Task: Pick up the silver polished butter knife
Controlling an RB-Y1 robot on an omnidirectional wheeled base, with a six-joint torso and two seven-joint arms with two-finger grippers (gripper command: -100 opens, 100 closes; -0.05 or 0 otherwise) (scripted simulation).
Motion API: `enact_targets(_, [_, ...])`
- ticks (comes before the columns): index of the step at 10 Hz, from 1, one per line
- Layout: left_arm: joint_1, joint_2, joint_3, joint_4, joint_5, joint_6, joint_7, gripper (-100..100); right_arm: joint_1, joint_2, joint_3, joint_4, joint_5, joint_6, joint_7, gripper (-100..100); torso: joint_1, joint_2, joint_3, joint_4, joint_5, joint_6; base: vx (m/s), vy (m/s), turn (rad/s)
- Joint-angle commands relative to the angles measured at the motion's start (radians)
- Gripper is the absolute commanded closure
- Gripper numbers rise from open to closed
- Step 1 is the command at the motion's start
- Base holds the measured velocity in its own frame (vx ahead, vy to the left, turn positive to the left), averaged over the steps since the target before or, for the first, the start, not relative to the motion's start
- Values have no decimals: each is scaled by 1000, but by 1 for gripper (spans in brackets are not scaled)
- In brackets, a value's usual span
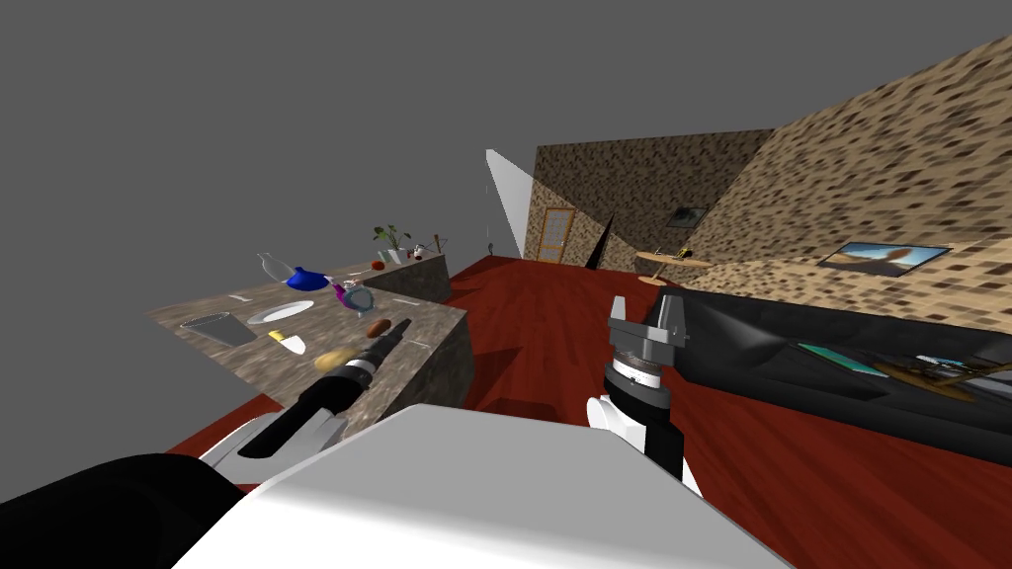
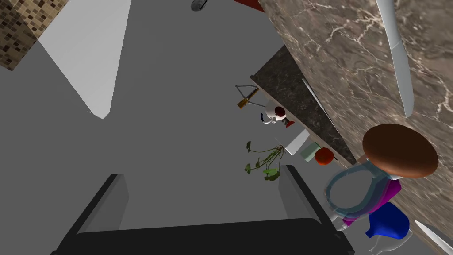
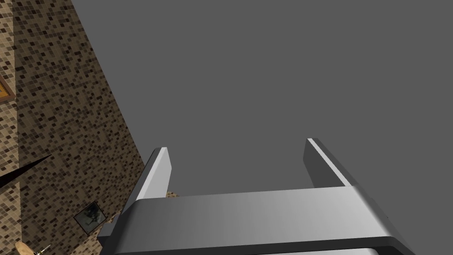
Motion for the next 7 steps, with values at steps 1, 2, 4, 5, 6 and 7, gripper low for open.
enact_targets(1, [3, 8, 4, 9, 5, 47, -12, -100, 0, 0, 0, 0, 0, 0, 0, 0, 0, 0, 0, 0, 0, 0, 47, -28, 32])
enact_targets(2, [23, 33, 21, 18, 23, 77, -28, -100, 0, 0, 0, 0, 0, 0, 0, 0, 0, 0, 0, 0, 0, 0, 68, -50, 53])
enact_targets(4, [23, 33, 21, 18, 23, 107, -28, -100, 0, 0, 0, 0, 0, 0, 0, 0, -2, -1, -1, 0, 0, 0, 50, -35, 10])
enact_targets(5, [42, 56, 37, 29, 42, 146, -45, -100, 0, 0, 0, 0, 0, 0, 0, 0, 0, 0, 0, 0, 0, 0, 65, -26, 36])
enact_targets(6, [42, 56, 37, 29, 42, 167, -45, -100, 0, 0, 0, 0, 0, 0, 0, 0, 0, -1, -1, 0, 0, 0, 65, -25, 34])
enact_targets(7, [60, 77, 53, 40, 60, 197, -61, -100, 0, 0, 0, 0, 0, 0, 0, 0, 0, -1, -1, 0, 0, 0, 81, -32, 49])
